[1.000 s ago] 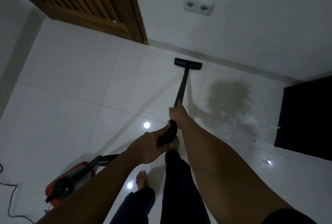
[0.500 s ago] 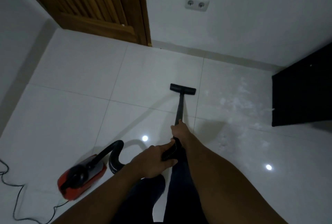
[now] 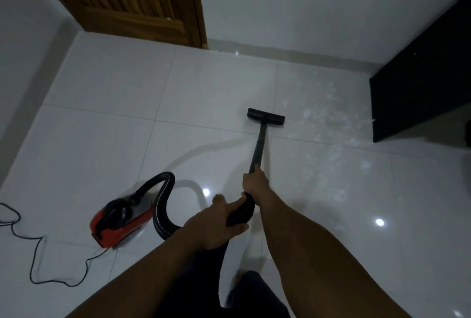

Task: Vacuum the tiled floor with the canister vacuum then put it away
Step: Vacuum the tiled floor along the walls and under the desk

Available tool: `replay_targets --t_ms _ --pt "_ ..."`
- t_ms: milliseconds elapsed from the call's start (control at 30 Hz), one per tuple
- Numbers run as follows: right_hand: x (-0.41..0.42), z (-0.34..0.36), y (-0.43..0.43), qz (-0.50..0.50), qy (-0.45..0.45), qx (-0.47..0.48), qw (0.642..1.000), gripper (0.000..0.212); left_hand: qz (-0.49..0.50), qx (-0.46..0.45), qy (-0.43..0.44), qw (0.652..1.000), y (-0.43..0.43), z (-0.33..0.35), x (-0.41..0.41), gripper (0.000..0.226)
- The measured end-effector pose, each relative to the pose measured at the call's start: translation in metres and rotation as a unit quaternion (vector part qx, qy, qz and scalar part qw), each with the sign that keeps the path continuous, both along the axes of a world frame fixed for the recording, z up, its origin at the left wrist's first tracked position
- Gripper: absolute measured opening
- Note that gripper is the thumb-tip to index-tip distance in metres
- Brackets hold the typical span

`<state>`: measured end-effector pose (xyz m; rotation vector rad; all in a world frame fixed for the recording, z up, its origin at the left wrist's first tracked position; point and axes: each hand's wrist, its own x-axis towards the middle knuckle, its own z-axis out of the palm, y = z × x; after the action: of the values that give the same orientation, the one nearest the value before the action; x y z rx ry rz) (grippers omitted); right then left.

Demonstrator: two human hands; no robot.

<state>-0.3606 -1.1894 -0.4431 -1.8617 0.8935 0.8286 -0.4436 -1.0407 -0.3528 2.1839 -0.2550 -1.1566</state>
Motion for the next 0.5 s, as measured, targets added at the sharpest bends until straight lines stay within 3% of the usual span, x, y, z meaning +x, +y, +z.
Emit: replay_targets --t_ms 167,500 --pt "-0.087 0.011 -0.011 0.023 -0.010 -0.021 0.999 0.069 -0.027 -0.018 -0.001 0.999 -0.006 0.004 -0.081 0.082" --pt "-0.276 0.037 -0.006 -0.057 -0.004 -0.019 0.998 0.067 -0.075 -0.029 0.016 0.997 0.002 0.035 -0.241 0.076"
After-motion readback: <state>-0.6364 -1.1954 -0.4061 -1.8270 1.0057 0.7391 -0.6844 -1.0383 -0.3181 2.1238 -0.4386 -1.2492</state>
